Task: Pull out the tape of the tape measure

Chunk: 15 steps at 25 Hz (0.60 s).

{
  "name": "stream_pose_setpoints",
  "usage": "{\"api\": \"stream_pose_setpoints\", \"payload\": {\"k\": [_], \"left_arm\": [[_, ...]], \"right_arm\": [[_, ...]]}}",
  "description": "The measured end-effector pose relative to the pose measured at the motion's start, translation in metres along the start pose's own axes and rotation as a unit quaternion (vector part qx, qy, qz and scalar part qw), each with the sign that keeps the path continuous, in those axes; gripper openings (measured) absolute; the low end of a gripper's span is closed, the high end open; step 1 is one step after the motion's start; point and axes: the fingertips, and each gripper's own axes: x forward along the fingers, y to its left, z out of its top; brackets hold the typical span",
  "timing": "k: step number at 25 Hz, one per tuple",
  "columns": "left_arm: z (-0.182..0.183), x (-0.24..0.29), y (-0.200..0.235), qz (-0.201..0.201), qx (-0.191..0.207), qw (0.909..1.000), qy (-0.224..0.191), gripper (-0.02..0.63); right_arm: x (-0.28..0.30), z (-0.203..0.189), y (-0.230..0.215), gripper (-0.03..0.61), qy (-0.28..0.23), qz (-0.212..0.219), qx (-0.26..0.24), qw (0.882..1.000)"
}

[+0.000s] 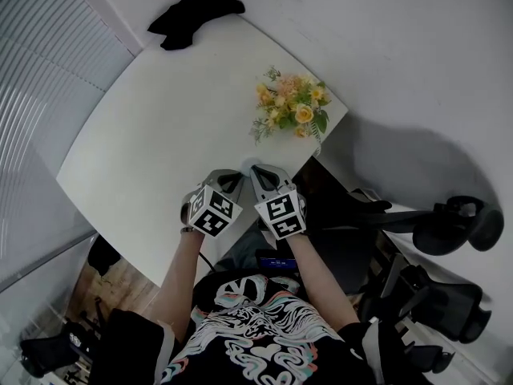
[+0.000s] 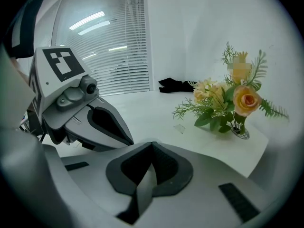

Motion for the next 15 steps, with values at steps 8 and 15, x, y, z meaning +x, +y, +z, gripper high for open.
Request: {"api": "stream_pose_setpoints", "payload": {"k": [8,15], "left_arm": [[-0.008,-0.013,0.002,0.0,-0.008,1.0,0.0,0.006],[-0.022,-0.027,0.001,0.007,-0.023,0.9997,-0.001,0.006]], "right_arm": [[0.001,0.0,-0.001,0.003,0.01,-0.006,0.011,1.0],[0.001,0.0,-0.002,0.003,0.012,-0.017,0.013,1.0]]}}
